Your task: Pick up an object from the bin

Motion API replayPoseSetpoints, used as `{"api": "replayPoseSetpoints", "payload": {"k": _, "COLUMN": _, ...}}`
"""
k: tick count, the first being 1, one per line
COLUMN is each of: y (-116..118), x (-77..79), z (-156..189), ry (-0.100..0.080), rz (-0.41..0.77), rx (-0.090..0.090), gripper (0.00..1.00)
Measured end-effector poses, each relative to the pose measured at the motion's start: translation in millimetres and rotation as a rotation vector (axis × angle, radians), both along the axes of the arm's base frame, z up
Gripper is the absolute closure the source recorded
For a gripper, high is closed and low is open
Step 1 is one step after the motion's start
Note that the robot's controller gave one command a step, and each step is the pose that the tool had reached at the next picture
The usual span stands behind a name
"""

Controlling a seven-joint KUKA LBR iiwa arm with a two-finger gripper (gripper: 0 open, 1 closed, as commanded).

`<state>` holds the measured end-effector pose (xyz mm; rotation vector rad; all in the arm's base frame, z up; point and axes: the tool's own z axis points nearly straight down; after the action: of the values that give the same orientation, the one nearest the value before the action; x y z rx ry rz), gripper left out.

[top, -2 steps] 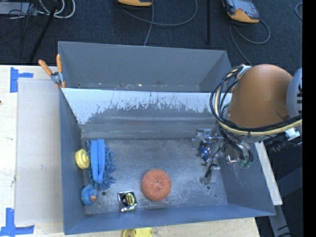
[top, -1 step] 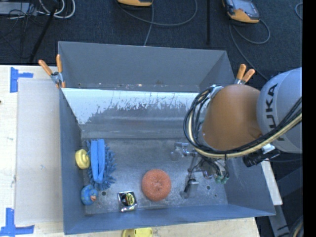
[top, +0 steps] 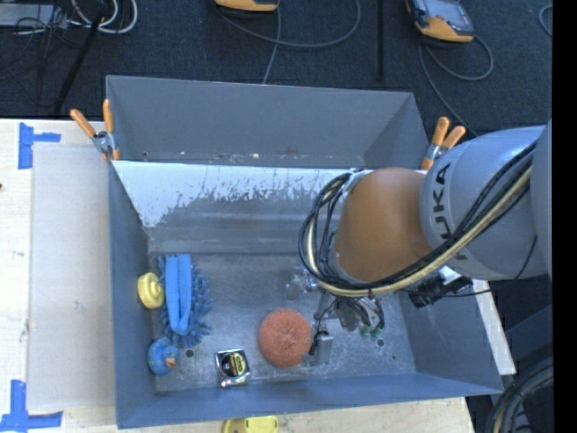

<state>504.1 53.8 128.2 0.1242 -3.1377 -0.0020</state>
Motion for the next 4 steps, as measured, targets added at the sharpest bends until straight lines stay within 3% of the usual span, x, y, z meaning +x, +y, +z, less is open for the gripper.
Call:
{"api": "replayPoseSetpoints", "payload": {"k": 1, "y": -3.6, "x": -9.3, "z": -51.8, "ry": -0.004, "rz": 0.112, "rx": 0.000, "gripper": 1.00}}
{"api": "replayPoseSetpoints", "payload": {"k": 2, "y": -3.6, "x": -9.3, "z": -51.8, "ry": -0.004, "rz": 0.112, "rx": 0.000, "gripper": 1.00}}
{"api": "replayPoseSetpoints", "payload": {"k": 3, "y": -4.6, "x": 3.1, "z": 60.5, "ry": -0.002, "rz": 0.130, "rx": -0.001, "gripper": 1.00}}
{"api": "replayPoseSetpoints", "payload": {"k": 4, "y": -4.6, "x": 3.1, "z": 60.5, "ry": -0.002, "rz": 0.130, "rx": -0.001, "gripper": 1.00}}
